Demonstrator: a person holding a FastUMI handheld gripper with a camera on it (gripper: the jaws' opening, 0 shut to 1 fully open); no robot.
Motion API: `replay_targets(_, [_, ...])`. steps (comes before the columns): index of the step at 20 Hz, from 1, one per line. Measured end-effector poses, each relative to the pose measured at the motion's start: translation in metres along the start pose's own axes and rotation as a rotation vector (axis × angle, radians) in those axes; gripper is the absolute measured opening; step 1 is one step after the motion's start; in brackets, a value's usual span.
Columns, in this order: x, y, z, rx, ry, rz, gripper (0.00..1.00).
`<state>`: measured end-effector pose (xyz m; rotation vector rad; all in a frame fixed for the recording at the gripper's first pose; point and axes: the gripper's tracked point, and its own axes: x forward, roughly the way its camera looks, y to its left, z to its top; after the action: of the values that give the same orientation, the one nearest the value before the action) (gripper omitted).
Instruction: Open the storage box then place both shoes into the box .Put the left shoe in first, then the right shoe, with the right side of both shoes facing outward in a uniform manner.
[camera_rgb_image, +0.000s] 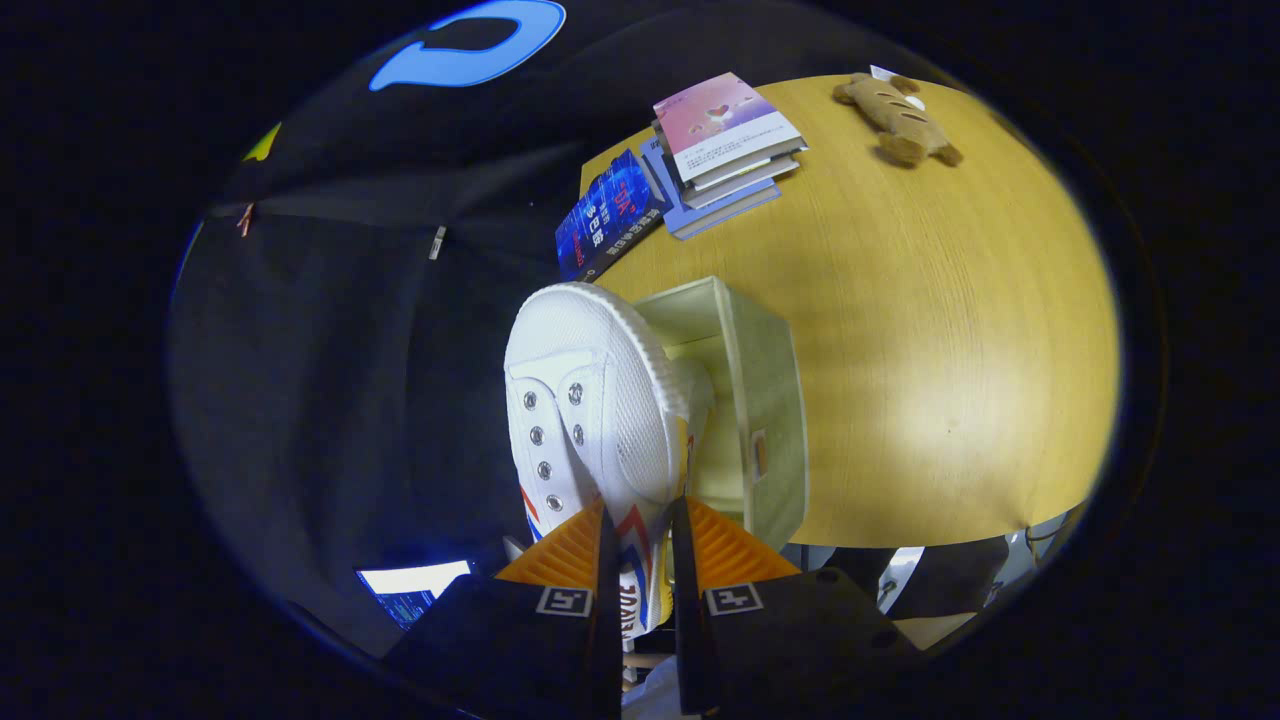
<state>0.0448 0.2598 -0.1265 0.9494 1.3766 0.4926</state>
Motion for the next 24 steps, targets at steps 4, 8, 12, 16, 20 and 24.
replay_targets(4, [0.039,-0.017,-0.004,-0.016,0.040,-0.141,0.26])
replay_targets(8, [0.065,-0.041,-0.006,-0.017,0.099,-0.261,0.26])
replay_targets(12, [0.077,-0.048,-0.006,-0.022,0.136,-0.285,0.26])
replay_targets(16, [0.080,-0.034,-0.012,-0.021,0.158,-0.231,0.38])
replay_targets(20, [0.072,-0.023,-0.011,-0.015,0.158,-0.177,0.68])
replay_targets(24, [0.061,-0.018,-0.004,0.002,0.119,-0.133,0.90])
